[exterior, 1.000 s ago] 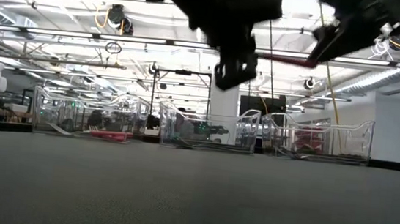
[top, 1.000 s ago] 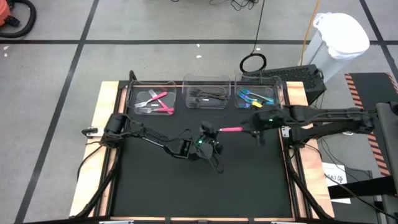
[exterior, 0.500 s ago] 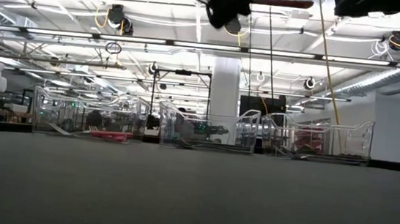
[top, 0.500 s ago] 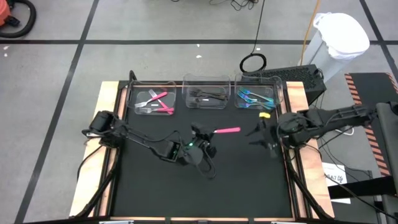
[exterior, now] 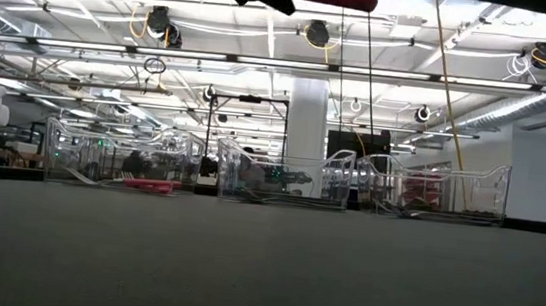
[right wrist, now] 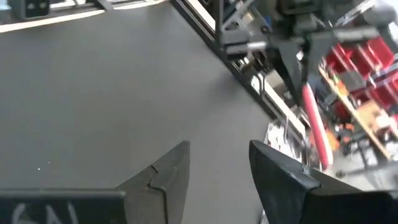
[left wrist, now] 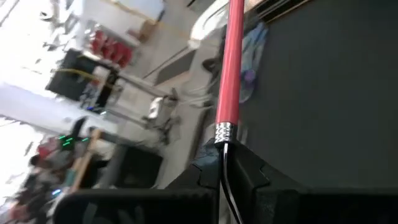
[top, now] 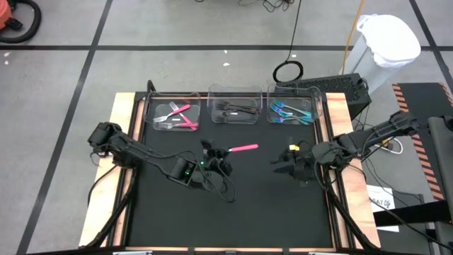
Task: Sort silverware by color (type)
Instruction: Put the pink fork into the transparent bin
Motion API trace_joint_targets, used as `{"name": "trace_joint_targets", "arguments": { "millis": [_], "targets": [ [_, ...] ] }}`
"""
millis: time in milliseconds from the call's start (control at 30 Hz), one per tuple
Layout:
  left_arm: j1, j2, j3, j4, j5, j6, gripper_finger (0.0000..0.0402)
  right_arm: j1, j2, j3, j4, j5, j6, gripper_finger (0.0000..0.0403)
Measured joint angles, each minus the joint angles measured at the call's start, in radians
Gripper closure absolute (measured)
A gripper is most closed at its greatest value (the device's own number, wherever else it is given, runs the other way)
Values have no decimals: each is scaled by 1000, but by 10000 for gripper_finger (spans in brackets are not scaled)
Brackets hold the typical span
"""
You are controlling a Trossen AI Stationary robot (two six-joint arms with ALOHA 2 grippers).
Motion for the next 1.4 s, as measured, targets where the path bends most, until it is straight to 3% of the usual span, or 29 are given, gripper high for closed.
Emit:
{"name": "trace_joint_targets", "arguments": {
  "millis": [167, 367, 667, 1000, 1400],
  "targets": [
    [-2, 12, 0, 126, 111, 84, 390, 37, 58, 0, 78, 40, -108, 241],
    [-9, 14, 0, 199, 130, 160, 391, 96, 120, 0, 172, 372, -130, 251],
    [-14, 13, 1, 200, 146, 166, 391, 156, 134, -1, 236, 427, -133, 267],
    [-43, 15, 0, 148, 88, 173, 391, 197, 125, -1, 234, 524, -154, 268],
    [-27, 15, 0, 244, 256, 218, 391, 197, 126, 0, 232, 520, -96, 268]
  ]
}}
